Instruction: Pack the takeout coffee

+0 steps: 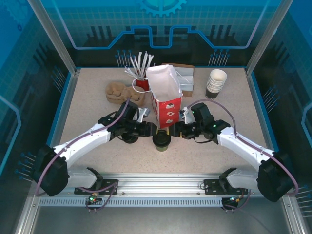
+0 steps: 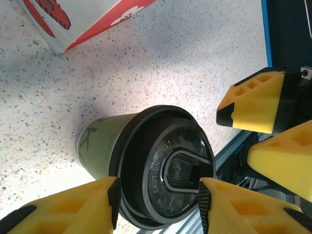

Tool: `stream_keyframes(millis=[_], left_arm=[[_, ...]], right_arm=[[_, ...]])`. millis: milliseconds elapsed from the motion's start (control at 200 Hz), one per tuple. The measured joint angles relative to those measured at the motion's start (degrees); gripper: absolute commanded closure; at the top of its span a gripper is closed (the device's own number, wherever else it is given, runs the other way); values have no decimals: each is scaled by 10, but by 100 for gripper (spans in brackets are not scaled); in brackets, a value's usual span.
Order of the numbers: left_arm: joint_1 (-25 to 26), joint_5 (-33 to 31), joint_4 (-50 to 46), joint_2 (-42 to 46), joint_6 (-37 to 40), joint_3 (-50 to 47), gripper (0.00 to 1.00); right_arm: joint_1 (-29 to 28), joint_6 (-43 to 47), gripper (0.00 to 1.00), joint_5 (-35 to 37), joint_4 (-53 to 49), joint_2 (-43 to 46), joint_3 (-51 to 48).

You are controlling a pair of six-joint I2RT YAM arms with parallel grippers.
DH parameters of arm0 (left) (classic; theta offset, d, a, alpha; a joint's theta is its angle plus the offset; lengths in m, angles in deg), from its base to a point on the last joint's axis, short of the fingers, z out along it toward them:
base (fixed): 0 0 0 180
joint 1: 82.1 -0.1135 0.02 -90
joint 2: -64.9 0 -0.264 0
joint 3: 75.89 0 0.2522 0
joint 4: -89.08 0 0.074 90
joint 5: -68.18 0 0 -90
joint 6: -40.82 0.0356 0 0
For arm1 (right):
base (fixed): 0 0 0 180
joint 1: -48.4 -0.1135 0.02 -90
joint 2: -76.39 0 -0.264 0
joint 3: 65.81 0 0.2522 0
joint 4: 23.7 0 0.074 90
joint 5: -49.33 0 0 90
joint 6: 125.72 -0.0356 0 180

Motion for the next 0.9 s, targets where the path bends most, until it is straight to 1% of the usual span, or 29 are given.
stream_keyframes(millis=[45, 105, 210, 250, 310, 445, 510, 575, 700, 900], left_arm=[[0, -3, -5, 5, 0, 1, 49], [0, -5, -10, 14, 1, 2, 41], [3, -14, -22, 33, 14, 3, 32], [10, -23, -33, 39, 24, 7, 29], [33, -49, -53, 46, 40, 18, 26], [97, -106, -82, 57, 80, 44, 22], [116, -133, -89, 57, 91, 53, 21], [126, -158, -98, 54, 102, 59, 19], [138, -200, -111, 28, 108, 73, 19], [162, -250, -124, -22, 119, 92, 18]], right_arm=[[-1, 0, 43, 2, -3, 0, 2], [-1, 1, 43, 3, -9, 0, 2], [-4, 1, 43, 7, -13, 3, -2], [-4, 1, 43, 10, -14, 9, -6], [-4, 1, 43, 17, -15, 20, -13], [-3, 3, 44, 25, -21, 46, -25], [0, 4, 44, 28, -26, 56, -30], [7, 7, 44, 31, -31, 64, -32], [31, 14, 44, 43, -55, 82, -36], [97, 33, 44, 51, -105, 130, -47]])
